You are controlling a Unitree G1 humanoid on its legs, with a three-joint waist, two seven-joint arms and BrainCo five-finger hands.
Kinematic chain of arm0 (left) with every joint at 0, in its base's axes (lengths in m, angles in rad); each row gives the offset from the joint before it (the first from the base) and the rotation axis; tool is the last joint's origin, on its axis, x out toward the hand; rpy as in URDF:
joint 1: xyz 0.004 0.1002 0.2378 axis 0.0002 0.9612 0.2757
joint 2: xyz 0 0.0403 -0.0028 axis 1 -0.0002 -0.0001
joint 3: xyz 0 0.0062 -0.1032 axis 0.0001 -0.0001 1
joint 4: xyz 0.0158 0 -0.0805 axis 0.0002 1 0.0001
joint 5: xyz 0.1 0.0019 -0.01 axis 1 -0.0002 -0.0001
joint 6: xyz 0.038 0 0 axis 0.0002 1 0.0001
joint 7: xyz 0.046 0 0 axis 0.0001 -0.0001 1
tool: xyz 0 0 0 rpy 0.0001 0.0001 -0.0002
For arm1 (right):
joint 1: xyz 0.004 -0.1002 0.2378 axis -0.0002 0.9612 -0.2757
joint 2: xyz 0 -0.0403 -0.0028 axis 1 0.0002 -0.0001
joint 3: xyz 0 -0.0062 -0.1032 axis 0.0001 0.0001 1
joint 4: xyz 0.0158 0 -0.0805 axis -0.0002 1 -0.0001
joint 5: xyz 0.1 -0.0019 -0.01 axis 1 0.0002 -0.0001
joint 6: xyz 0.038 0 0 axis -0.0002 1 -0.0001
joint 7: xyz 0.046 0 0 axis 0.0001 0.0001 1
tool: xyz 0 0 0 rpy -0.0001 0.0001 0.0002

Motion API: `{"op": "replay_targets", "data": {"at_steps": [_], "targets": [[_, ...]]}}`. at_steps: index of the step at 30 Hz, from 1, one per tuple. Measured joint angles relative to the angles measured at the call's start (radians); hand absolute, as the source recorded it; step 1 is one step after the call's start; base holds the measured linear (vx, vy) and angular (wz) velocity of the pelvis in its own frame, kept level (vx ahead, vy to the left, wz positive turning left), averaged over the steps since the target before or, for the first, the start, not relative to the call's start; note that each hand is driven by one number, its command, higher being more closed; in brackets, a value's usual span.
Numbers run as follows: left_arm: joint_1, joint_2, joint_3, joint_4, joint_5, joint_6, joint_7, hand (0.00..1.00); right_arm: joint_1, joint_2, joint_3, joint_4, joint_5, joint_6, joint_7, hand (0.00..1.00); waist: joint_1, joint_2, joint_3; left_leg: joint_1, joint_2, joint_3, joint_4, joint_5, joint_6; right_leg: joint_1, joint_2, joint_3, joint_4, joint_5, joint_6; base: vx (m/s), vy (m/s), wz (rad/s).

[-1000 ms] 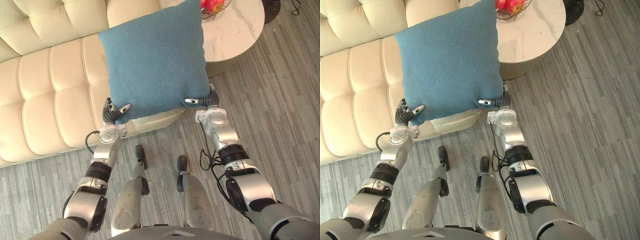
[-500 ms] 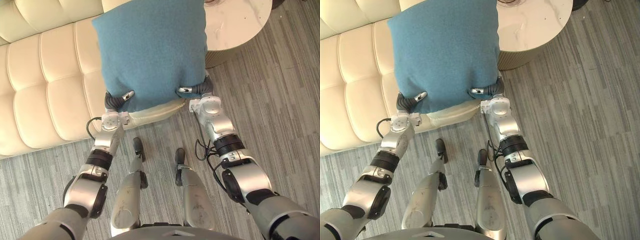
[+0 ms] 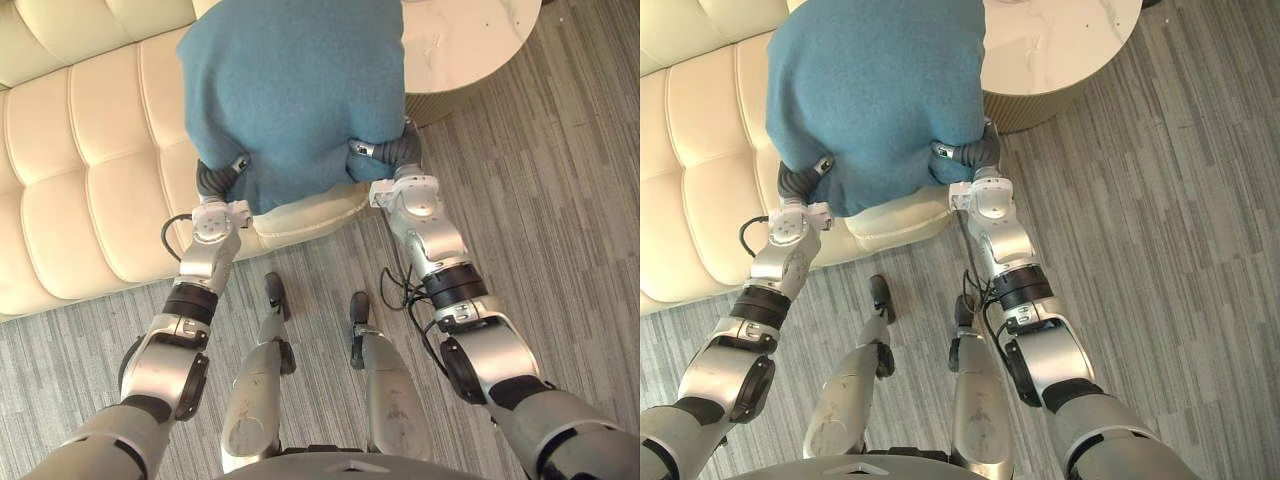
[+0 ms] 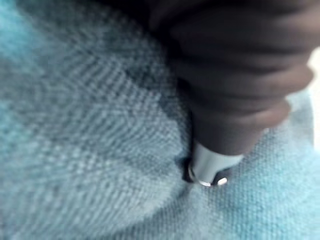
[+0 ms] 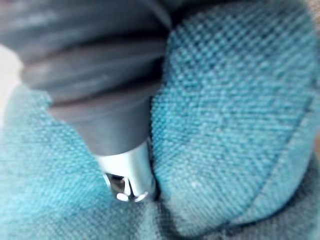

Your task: Pick up cushions and gather them together orderly.

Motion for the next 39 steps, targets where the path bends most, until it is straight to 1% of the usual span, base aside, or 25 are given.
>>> {"op": "replay_targets", "data": {"at_steps": [2, 3, 7, 11, 12, 14, 15, 16, 17, 18, 19, 22, 24, 26, 27, 28, 31, 34, 37, 39], "targets": [[0.016, -0.004, -0.002, -0.001, 0.0, 0.0, 0.0, 1.0, 0.053, 0.021, -0.002, -0.008, 0.041, -0.021, 0.0, 1.0, 0.001, -0.002, -0.001, 0.036, 0.0, 0.0, 0.0, 0.0, 0.0, 0.037, 0.0, -0.003, -0.003, -0.001, -0.001, 0.04, -0.031, 0.04], [0.02, -0.004, -0.003, -0.003, 0.0, 0.0, 0.0, 1.0, 0.064, 0.024, -0.002, -0.013, 0.047, -0.022, 0.0, 1.0, 0.001, -0.002, -0.001, 0.042, 0.0, -0.001, 0.0, 0.0, 0.0, 0.045, 0.0, -0.003, -0.004, -0.001, -0.002, 0.03, -0.038, 0.03], [0.087, -0.003, -0.003, -0.119, 0.001, 0.0, 0.0, 1.0, 0.15, 0.042, -0.002, -0.093, 0.061, -0.039, 0.0, 1.0, -0.005, -0.002, -0.001, 0.057, 0.0, -0.004, -0.002, -0.019, -0.023, 0.068, 0.0, -0.007, -0.018, -0.002, -0.003, 0.0, -0.012, 0.01], [0.186, -0.011, -0.007, -0.212, 0.005, 0.001, -0.001, 1.0, 0.242, 0.061, 0.004, -0.145, 0.06, -0.039, 0.002, 1.0, -0.013, -0.007, -0.005, 0.113, -0.003, -0.011, 0.0, -0.014, -0.016, 0.135, -0.002, -0.019, -0.032, -0.003, -0.002, 0.03, -0.025, 0.09], [0.229, -0.012, -0.008, -0.257, 0.012, 0.001, -0.001, 1.0, 0.277, 0.069, 0.012, -0.171, 0.06, -0.039, 0.003, 1.0, -0.013, -0.012, -0.017, 0.127, -0.002, -0.013, -0.001, -0.022, -0.024, 0.157, 0.0, -0.023, -0.045, -0.005, -0.002, 0.04, -0.04, 0.05], [0.3, -0.013, -0.012, -0.328, 0.023, 0.001, -0.005, 1.0, 0.342, 0.076, 0.017, -0.219, 0.06, -0.039, 0.021, 1.0, -0.013, -0.022, -0.043, 0.148, 0.002, -0.017, -0.003, -0.036, -0.025, 0.19, 0.006, -0.027, -0.068, -0.005, -0.002, 0.05, -0.036, 0.05], [0.319, -0.013, -0.014, -0.348, 0.023, 0.001, -0.006, 1.0, 0.36, 0.076, 0.018, -0.236, 0.053, -0.039, 0.025, 1.0, -0.013, -0.024, -0.046, 0.156, 0.002, -0.019, -0.004, -0.039, -0.023, 0.203, 0.006, -0.029, -0.074, -0.005, -0.002, 0.07, -0.024, 0.12], [0.376, -0.019, -0.015, -0.417, 0.031, 0.005, -0.009, 1.0, 0.408, 0.079, 0.025, -0.285, 0.029, -0.038, 0.037, 1.0, -0.016, -0.027, -0.06, 0.17, -0.002, -0.027, -0.003, -0.043, -0.02, 0.228, 0.007, -0.035, -0.087, -0.005, -0.002, 0.04, -0.014, 0.12], [0.392, -0.022, -0.014, -0.437, 0.035, 0.005, -0.01, 1.0, 0.421, 0.08, 0.027, -0.298, 0.02, -0.038, 0.04, 1.0, -0.018, -0.028, -0.065, 0.173, -0.002, -0.03, -0.003, -0.04, -0.016, 0.232, 0.006, -0.038, -0.09, -0.005, -0.002, 0.07, -0.013, 0.15], [0.439, -0.033, -0.014, -0.491, 0.052, 0.005, -0.014, 1.0, 0.463, 0.082, 0.04, -0.336, -0.001, -0.038, 0.044, 1.0, -0.021, -0.029, -0.086, 0.177, -0.004, -0.037, -0.001, -0.037, -0.012, 0.242, 0.006, -0.044, -0.096, -0.005, -0.002, 0.1, -0.017, 0.2], [0.499, -0.045, -0.014, -0.555, 0.07, 0.005, -0.024, 1.0, 0.522, 0.093, 0.045, -0.378, -0.02, -0.038, 0.053, 1.0, -0.021, -0.03, -0.12, 0.184, -0.006, -0.043, 0.0, -0.036, -0.011, 0.26, 0.005, -0.054, -0.106, -0.006, -0.001, 0.12, -0.023, 0.19], [0.555, -0.053, -0.014, -0.6, 0.081, 0.005, -0.028, 1.0, 0.563, 0.109, 0.046, -0.397, -0.025, -0.038, 0.07, 1.0, -0.015, -0.033, -0.144, 0.21, -0.008, -0.045, 0.0, -0.036, -0.011, 0.29, 0.004, -0.055, -0.111, -0.011, 0.0, 0.07, -0.024, 0.1], [0.658, -0.06, -0.014, -0.673, 0.088, 0.005, -0.045, 1.0, 0.639, 0.119, 0.062, -0.457, -0.059, -0.036, 0.087, 1.0, -0.012, -0.031, -0.205, 0.23, -0.013, -0.063, -0.001, -0.038, -0.013, 0.315, 0.001, -0.062, -0.107, -0.029, 0.001, 0.05, -0.029, 0.18], [0.727, -0.062, -0.013, -0.727, 0.11, 0.004, -0.049, 1.0, 0.687, 0.126, 0.081, -0.535, -0.115, -0.036, 0.088, 1.0, -0.009, -0.034, -0.228, 0.254, -0.01, -0.064, -0.003, -0.049, -0.022, 0.342, 0.002, -0.071, -0.108, -0.032, 0.0, 0.03, -0.019, 0.11], [0.738, -0.062, -0.013, -0.735, 0.112, 0.004, -0.049, 1.0, 0.692, 0.128, 0.085, -0.548, -0.118, -0.036, 0.088, 1.0, -0.008, -0.034, -0.23, 0.262, -0.01, -0.064, -0.004, -0.053, -0.024, 0.349, 0.002, -0.071, -0.109, -0.033, 0.0, 0.0, 0.0, 0.0], [0.77, -0.064, -0.014, -0.753, 0.12, 0.004, -0.052, 1.0, 0.705, 0.13, 0.091, -0.579, -0.126, -0.036, 0.091, 1.0, -0.006, -0.032, -0.246, 0.274, -0.01, -0.063, -0.005, -0.064, -0.024, 0.359, 0.002, -0.07, -0.111, -0.035, 0.001, 0.0, 0.0, 0.0], [0.837, -0.074, -0.016, -0.8, 0.139, 0.004, -0.062, 1.0, 0.743, 0.13, 0.096, -0.633, -0.182, -0.038, 0.114, 1.0, 0.0, -0.039, -0.304, 0.291, -0.009, -0.061, -0.005, -0.069, -0.02, 0.38, 0.004, -0.066, -0.124, -0.035, 0.002, 0.0, 0.005, -0.01], [0.877, -0.074, -0.016, -0.832, 0.159, 0.004, -0.066, 1.0, 0.764, 0.129, 0.109, -0.639, -0.217, -0.039, 0.116, 1.0, 0.001, -0.045, -0.33, 0.32, -0.005, -0.057, -0.005, -0.073, -0.016, 0.416, 0.01, -0.059, -0.144, -0.027, 0.0, 0.01, 0.007, -0.02], [0.922, -0.074, -0.017, -0.863, 0.159, 0.004, -0.066, 1.0, 0.775, 0.129, 0.127, -0.639, -0.226, -0.039, 0.116, 1.0, 0.002, -0.045, -0.347, 0.335, -0.003, -0.059, -0.005, -0.073, -0.017, 0.443, 0.015, -0.058, -0.165, -0.017, -0.003, 0.0, 0.003, -0.02], [0.937, -0.074, -0.017, -0.864, 0.158, 0.004, -0.066, 1.0, 0.777, 0.128, 0.133, -0.639, -0.226, -0.039, 0.117, 1.0, 0.009, -0.045, -0.359, 0.336, -0.003, -0.068, -0.003, -0.068, -0.021, 0.45, 0.018, -0.064, -0.166, -0.012, 0.001, 0.02, 0.004, 0.15]]}}
